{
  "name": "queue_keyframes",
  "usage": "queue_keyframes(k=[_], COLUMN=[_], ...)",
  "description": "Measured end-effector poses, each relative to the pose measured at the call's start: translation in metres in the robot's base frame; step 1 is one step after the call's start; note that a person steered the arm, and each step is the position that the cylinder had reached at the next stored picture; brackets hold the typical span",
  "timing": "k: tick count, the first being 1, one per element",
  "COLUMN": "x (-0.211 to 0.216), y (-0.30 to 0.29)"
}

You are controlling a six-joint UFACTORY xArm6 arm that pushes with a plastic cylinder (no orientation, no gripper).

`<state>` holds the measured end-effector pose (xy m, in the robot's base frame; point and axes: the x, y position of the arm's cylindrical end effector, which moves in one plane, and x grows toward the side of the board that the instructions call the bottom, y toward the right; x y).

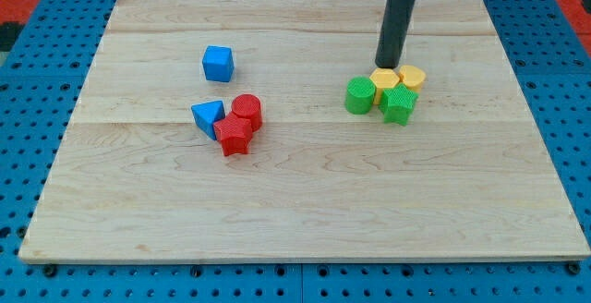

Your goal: Push the blue cube into the blue triangle

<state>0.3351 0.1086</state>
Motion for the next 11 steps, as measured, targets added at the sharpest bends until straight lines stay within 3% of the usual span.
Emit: queue_keyframes(k=[2,3,4,5,7,8,9,10,11], x=[-0.007,-0.027,-0.025,-0.015,0.036,-0.009,0.008,0.040,0.030], y=[-0.143,-0.171,-0.225,-0.244,-0.241,-0.242,-0.192,-0.194,-0.194])
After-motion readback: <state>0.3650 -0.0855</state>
